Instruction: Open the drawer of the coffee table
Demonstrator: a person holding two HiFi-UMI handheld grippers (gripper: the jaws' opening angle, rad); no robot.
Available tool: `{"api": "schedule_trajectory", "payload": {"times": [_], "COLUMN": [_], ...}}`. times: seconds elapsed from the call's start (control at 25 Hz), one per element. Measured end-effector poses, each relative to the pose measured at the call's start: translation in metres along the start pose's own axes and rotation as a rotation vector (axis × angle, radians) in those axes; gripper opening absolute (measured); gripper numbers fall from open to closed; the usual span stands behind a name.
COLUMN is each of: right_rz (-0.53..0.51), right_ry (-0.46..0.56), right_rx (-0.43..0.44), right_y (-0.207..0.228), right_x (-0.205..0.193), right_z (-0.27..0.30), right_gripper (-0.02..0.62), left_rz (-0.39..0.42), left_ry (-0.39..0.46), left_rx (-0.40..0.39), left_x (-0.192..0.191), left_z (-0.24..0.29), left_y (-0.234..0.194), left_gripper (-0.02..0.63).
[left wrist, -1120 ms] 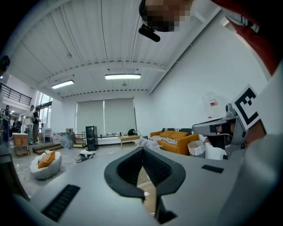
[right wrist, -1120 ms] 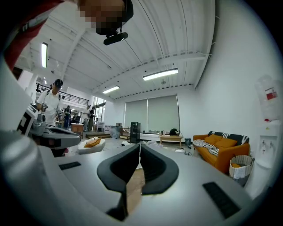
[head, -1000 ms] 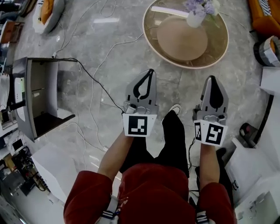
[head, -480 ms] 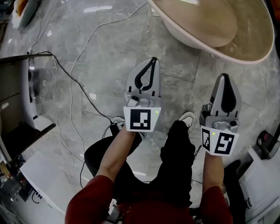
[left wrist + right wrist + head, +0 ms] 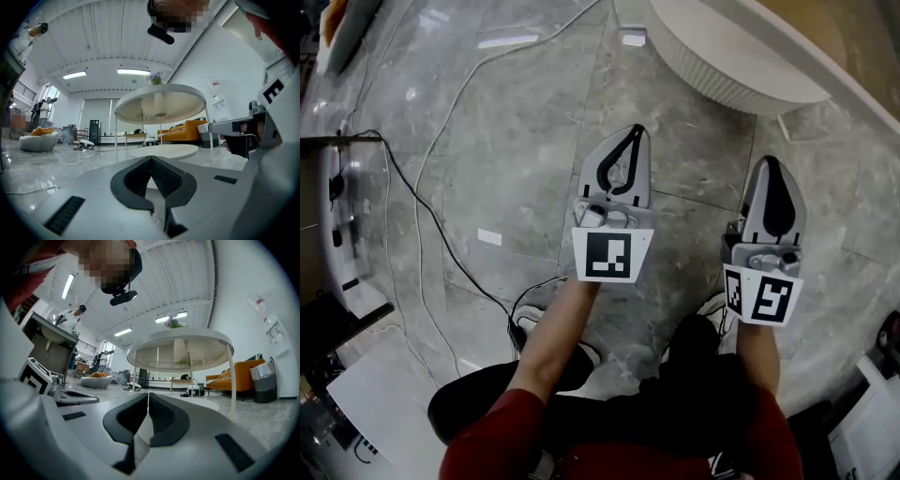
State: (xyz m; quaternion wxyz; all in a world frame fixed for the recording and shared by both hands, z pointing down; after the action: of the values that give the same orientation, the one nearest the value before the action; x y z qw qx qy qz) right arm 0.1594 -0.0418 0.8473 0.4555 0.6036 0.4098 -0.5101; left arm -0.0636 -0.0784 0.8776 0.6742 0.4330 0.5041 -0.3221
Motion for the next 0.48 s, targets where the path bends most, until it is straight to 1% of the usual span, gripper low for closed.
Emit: {"api": "schedule_trajectory", "payload": {"times": [0.12,0.28,0.4,0.48], "right_rz": [0.012,0.016,0.030,0.045], "right_ry": [-0.022,-0.057,-0.063,-0.065], "right_rx": [0.004,0.020,0.024,0.018], "right_y": [0.005,0.010,0.017,0.023], "right_x": [-0.020,-0.033,-0.038,-0.041], "right_z": [-0.001,-0.006,-0.009,-0.008], "right_gripper": [0.023,0.023,0.023,0.023], "left_rz": [-0.026,-0.042,-0.088,-0.143], "left_ry": [-0.013,-0.045,-0.060,-0.049], "left_rx": [0.002,-0.013,-0.022,-0.030], "left_x": [-0.017,-0.035,-0.048,-0.057], "left_z": [0.005,0.014,0.027,0.042], "left_y": [0.012,0.026,0.036,0.040], "left_gripper": [0.014,0.014,0.014,0.015]}}
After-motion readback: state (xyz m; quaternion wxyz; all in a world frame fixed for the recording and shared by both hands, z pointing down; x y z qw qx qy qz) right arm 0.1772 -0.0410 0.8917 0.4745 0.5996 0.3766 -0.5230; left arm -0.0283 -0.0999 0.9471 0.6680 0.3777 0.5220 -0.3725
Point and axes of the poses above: the fingertips, and each gripper's own axes: z forward along the fingers, y to its right, x out of its top, the point moved 9 cm from there along -z, backward along the fingers, and after that the axes turned 11 degrees about z, right-handed, at the moved point
